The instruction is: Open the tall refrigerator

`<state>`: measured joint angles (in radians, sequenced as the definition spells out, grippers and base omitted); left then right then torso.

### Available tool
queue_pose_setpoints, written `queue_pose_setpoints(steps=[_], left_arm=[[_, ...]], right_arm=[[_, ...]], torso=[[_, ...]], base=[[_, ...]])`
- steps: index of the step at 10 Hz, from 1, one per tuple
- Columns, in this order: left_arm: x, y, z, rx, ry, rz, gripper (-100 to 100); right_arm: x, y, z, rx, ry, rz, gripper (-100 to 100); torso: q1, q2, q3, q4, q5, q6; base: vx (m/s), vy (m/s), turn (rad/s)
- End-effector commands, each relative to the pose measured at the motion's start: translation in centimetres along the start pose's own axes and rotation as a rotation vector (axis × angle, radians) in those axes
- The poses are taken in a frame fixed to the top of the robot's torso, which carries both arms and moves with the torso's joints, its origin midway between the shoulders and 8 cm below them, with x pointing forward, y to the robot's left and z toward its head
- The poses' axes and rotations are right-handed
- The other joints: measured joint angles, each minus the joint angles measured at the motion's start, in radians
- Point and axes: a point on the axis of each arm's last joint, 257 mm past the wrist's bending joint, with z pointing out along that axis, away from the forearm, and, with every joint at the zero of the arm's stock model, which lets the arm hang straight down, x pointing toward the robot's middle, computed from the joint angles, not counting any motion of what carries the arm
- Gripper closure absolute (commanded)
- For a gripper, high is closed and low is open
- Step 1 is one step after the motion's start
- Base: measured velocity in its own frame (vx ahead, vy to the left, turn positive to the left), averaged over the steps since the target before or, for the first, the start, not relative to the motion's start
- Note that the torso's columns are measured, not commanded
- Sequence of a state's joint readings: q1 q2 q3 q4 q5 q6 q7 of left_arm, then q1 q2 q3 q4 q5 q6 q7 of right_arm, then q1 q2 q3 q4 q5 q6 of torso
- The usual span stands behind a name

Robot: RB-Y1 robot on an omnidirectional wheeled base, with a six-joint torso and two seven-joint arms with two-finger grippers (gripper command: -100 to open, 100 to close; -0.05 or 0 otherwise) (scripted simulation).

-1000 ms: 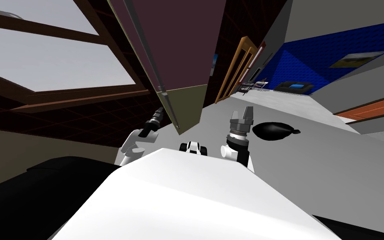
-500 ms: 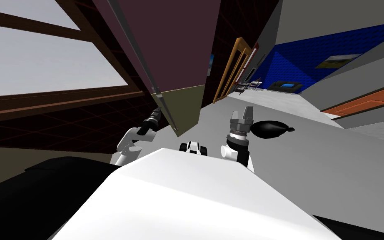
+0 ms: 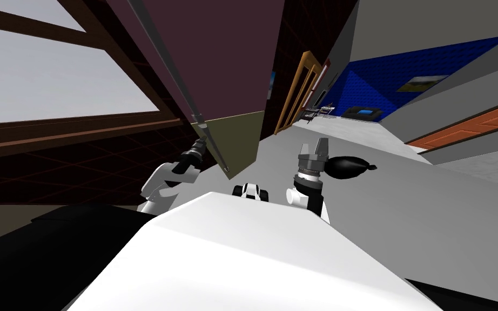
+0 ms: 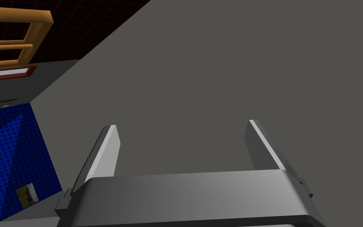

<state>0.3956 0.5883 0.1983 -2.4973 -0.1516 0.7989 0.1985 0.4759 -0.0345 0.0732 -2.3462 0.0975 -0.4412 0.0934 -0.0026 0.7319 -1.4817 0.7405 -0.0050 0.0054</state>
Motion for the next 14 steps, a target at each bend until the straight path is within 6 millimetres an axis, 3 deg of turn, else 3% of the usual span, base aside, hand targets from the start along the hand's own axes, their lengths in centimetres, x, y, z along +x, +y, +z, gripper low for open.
queue_pose_setpoints(steps=[1,3,5,10,14], left_arm=[[-0.7,-3.4,-1.2,0.065,-0.011,0.012,-100],[-0.7,-5.1,-2.0,0.099,-0.01,0.013,-100],[-0.9,-2.6,-1.0,0.034,-0.014,0.012,-100],[-4.4,-0.4,2.4,-0.016,-0.091,0.005,-100],[-5.9,0.4,3.6,-0.037,-0.121,-0.003,-100]], right_arm=[[0.0,0.0,0.0,0.0,0.0,0.0,0],[0.0,0.0,0.0,0.0,0.0,0.0,0],[0.0,0.0,0.0,0.0,0.0,0.0,0],[0.0,0.0,0.0,0.0,0.0,0.0,0],[0.0,0.0,0.0,0.0,0.0,0.0,0]], torso=[[-0.002,-0.002,-0.001,-0.001,-0.001,0.001],[-0.006,0.0,-0.002,0.003,-0.005,0.001],[-0.005,0.002,0.0,0.001,-0.003,0.001],[-0.003,-0.004,-0.004,0.001,-0.004,0.002],[0.003,-0.009,-0.007,0.0,-0.002,0.004]], base=[[0.033,0.02,-0.026],[0.023,0.002,-0.018],[-0.032,0.001,-0.029],[-0.102,-0.006,-0.175],[-0.063,-0.003,-0.119]])
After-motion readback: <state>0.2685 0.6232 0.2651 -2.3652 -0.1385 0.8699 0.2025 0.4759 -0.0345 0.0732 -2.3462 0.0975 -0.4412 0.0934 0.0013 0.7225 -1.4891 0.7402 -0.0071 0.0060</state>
